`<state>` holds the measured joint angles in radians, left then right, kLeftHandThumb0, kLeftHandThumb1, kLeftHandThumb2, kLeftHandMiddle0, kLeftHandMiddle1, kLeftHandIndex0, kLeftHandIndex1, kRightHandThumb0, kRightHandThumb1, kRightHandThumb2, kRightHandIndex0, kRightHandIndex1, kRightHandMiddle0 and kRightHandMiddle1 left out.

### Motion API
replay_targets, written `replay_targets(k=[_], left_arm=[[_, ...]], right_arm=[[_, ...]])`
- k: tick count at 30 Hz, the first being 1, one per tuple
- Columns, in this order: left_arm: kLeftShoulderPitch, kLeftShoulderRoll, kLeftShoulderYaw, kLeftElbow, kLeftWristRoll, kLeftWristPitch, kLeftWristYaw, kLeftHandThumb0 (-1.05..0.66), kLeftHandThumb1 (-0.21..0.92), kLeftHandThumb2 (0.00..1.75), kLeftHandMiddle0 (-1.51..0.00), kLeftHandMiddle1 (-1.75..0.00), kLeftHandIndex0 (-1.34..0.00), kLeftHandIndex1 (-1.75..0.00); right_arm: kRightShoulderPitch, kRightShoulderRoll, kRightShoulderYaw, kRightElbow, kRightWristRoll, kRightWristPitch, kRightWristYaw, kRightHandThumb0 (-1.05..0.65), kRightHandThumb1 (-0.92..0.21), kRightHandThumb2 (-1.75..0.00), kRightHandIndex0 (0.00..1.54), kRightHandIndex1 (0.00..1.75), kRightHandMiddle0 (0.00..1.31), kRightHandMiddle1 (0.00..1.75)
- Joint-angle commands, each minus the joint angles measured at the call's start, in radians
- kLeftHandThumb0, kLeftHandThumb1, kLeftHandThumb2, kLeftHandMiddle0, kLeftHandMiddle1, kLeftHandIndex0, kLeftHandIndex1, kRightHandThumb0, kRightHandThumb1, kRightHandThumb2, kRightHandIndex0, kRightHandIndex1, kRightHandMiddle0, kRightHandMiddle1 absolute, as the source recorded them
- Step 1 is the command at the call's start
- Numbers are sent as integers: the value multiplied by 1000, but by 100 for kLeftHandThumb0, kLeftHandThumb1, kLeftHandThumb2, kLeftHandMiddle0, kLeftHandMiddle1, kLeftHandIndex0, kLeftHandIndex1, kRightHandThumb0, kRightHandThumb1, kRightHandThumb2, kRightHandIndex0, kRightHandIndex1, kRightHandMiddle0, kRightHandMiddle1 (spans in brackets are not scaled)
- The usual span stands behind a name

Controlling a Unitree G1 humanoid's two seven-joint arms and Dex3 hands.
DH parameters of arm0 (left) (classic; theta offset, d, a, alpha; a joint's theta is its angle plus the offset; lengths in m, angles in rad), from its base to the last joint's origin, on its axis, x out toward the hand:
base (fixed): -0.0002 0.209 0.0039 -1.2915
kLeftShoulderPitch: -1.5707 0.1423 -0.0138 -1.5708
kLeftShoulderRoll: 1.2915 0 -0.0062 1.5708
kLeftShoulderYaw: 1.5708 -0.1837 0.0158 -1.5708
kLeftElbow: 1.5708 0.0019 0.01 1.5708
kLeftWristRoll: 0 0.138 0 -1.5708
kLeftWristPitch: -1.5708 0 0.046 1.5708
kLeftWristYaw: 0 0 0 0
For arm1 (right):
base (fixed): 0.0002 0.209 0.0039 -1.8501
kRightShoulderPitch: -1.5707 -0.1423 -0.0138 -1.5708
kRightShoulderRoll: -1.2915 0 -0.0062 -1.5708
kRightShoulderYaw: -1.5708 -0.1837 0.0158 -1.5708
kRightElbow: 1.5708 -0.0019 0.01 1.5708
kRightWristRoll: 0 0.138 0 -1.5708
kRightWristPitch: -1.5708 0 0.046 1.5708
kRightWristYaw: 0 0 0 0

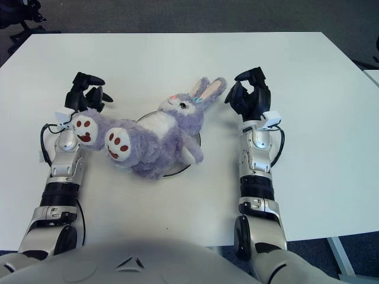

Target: Put the doll into the plate.

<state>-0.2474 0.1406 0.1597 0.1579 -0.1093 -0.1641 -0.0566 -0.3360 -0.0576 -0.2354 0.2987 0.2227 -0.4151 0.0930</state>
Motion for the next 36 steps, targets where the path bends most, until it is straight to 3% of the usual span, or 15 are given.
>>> replay_targets(k=[1, 12, 36], left_arm=[[0, 18, 10, -11, -14, 21, -19, -35, 92, 44, -64, -162, -28, -167], [-2, 31, 19, -30, -24, 55, -35, -35, 92, 45, -62, -161, -28, -167], [-32, 36, 22, -55, -55, 105, -45, -35, 92, 45, -58, -169, -27, -168]], right_arm=[[-9, 17, -2, 13, 1, -62, -4, -36, -82, -65, 99, 175, 27, 175], [-19, 25, 1, 48, -10, -132, -6, -36, -83, -63, 100, 175, 26, 175], [19, 6, -8, 23, -51, -133, -38, -36, -82, -65, 99, 175, 27, 175]])
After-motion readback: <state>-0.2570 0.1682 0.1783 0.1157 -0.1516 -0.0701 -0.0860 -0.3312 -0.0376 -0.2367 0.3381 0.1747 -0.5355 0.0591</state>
